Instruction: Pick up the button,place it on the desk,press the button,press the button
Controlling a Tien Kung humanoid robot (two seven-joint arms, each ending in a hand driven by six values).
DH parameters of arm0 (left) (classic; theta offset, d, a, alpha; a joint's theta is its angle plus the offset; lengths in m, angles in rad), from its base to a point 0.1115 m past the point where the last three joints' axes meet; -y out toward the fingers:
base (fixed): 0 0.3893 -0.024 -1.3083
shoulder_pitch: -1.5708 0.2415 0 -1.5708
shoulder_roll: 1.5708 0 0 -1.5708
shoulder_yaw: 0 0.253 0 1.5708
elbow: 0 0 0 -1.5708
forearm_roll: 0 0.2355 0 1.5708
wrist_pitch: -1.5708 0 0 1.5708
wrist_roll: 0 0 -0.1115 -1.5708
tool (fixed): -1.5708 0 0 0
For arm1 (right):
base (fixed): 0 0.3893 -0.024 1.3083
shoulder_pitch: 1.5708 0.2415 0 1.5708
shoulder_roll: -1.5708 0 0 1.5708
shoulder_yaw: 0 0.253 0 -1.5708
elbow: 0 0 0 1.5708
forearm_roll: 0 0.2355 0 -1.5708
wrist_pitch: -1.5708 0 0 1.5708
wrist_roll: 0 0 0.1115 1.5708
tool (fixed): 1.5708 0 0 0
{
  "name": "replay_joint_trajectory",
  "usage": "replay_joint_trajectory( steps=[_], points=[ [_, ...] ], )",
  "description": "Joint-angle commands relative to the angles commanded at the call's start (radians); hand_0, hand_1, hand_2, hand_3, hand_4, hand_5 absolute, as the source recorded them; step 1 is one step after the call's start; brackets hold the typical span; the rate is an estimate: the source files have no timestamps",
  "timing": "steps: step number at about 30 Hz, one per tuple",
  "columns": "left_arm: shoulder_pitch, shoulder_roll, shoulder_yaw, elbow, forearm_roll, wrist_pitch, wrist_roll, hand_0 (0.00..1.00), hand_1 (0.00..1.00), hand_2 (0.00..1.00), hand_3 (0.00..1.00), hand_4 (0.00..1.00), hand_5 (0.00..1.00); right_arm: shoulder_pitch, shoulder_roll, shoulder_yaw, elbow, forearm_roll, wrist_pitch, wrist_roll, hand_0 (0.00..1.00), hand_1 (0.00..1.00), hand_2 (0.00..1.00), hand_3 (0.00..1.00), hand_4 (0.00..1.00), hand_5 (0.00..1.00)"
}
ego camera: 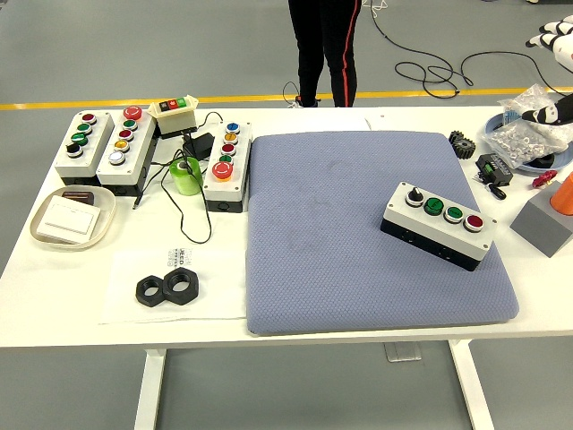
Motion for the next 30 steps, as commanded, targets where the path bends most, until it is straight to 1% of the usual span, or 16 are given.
replay_joint_trajectory(
  steps=[2,4,5,8,16,17,19,30],
  points=[
    [0.000,0.000,0.001,0.000,-0.001,0.000,0.000,0.742,0.915,0.983,0.939,0.610,0.998,0.000,0.002,-0.001,0.000,0.000,0.000,0.000,0.965,0.907,0.922,0.905,0.899,0.696],
    [-0.003,0.000,0.002,0.000,-0.002,0.000,-0.001,0.742,0.915,0.983,0.939,0.610,0.998,-0.009,0.023,-0.012,-0.001,0.000,0.000,-0.002,0.965,0.907,0.922,0.905,0.899,0.696],
    [-0.004,0.000,0.002,0.000,-0.002,0.000,-0.001,0.742,0.915,0.983,0.939,0.610,0.998,-0.011,0.026,-0.013,-0.001,0.000,-0.001,-0.002,0.964,0.907,0.922,0.905,0.896,0.681],
    [-0.007,0.000,0.009,0.000,-0.011,0.001,-0.003,0.742,0.915,0.983,0.939,0.610,0.998,-0.022,0.046,-0.031,0.001,0.000,-0.002,-0.004,0.964,0.907,0.922,0.905,0.896,0.681],
    [-0.009,-0.001,0.019,0.000,-0.023,0.002,-0.006,0.741,0.915,0.983,0.940,0.611,0.998,-0.053,0.079,-0.050,0.011,0.000,-0.005,-0.007,0.964,0.906,0.921,0.903,0.896,0.674],
    [-0.010,-0.001,0.020,0.000,-0.023,0.002,-0.006,0.741,0.915,0.983,0.939,0.610,0.998,-0.056,0.082,-0.052,0.011,0.000,-0.005,-0.008,0.963,0.904,0.923,0.900,0.896,0.653],
    [-0.010,-0.001,0.023,0.000,-0.026,0.002,-0.006,0.741,0.915,0.983,0.939,0.610,0.998,-0.064,0.090,-0.057,0.009,0.000,-0.006,-0.008,0.963,0.904,0.923,0.900,0.896,0.653],
    [-0.019,-0.005,0.040,0.000,-0.042,0.002,-0.010,0.741,0.915,0.982,0.939,0.608,0.998,-0.123,0.141,-0.081,-0.004,0.000,-0.030,-0.017,0.961,0.903,0.920,0.896,0.893,0.637]
  ],
)
